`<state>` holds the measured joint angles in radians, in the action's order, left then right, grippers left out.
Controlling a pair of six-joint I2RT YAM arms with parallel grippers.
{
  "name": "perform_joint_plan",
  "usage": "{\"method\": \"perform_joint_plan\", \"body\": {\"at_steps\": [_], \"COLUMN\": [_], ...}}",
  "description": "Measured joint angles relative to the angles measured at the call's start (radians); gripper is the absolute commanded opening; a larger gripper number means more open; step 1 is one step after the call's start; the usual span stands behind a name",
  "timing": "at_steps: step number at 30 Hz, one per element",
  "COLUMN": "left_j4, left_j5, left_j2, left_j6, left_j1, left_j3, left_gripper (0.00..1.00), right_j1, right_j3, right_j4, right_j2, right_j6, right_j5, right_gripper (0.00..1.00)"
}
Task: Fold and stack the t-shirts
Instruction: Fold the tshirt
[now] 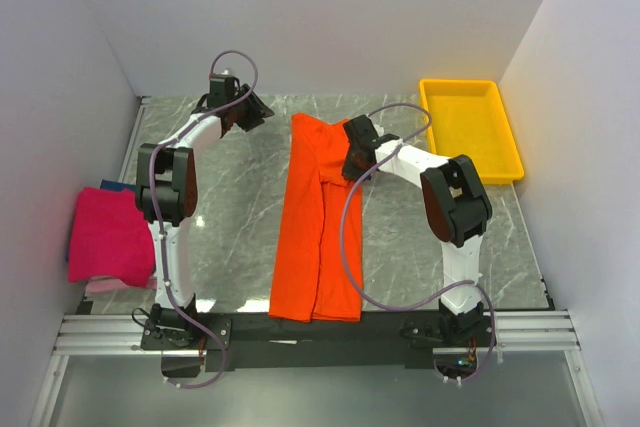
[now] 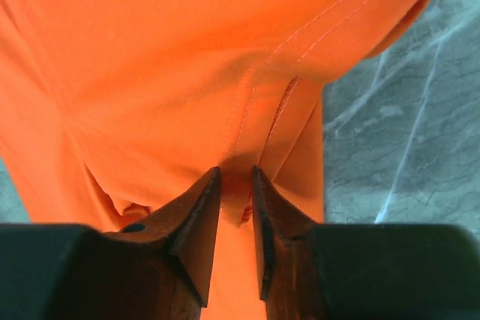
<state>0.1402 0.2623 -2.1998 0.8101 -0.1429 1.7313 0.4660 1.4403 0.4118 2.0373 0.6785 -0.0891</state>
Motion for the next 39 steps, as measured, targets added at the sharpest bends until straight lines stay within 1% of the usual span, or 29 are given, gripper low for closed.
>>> {"method": "perform_joint_plan", "body": {"at_steps": [2, 9, 13, 16, 17, 19, 33, 39], "left_j4": [0.0, 0.002, 0.0, 0.0, 0.0, 0.0, 0.0, 0.0], "left_j5": [0.0, 0.001, 0.001, 0.001, 0.001, 0.001, 0.001, 0.002], "left_j2": [0.004, 0.006, 0.008, 0.009, 0.009, 0.009, 0.01, 0.01], "left_j6": [0.0, 0.001, 0.002, 0.005, 0.006, 0.007, 0.016, 0.016], "left_j1": [0.0, 0.0, 0.0, -0.001, -0.001, -0.001, -0.001, -0.001], "left_j3": [0.0, -0.011, -0.011, -0.011, -0.011, -0.011, -0.031, -0.031], "left_gripper": [0.49, 0.49, 0.48, 0.47, 0.48, 0.48, 0.46, 0.44], "right_j1": [0.003, 0.019, 0.029, 0.035, 0.036, 0.037, 0.068, 0.059], "right_j3": [0.0, 0.0, -0.001, -0.001, -0.001, -0.002, -0.032, -0.033], "right_j4": [0.0, -0.002, -0.002, -0.002, -0.002, -0.003, -0.015, -0.005], "right_j2": [0.0, 0.0, 0.0, 0.0, 0.0, 0.0, -0.005, -0.029], "right_j6": [0.005, 0.014, 0.019, 0.024, 0.024, 0.024, 0.019, 0.0], "right_j5": [0.0, -0.001, -0.001, -0.001, -0.002, -0.002, -0.018, -0.027], "right_gripper": [0.22, 0.23, 0.09, 0.05, 0.05, 0.0, 0.0, 0.0]}}
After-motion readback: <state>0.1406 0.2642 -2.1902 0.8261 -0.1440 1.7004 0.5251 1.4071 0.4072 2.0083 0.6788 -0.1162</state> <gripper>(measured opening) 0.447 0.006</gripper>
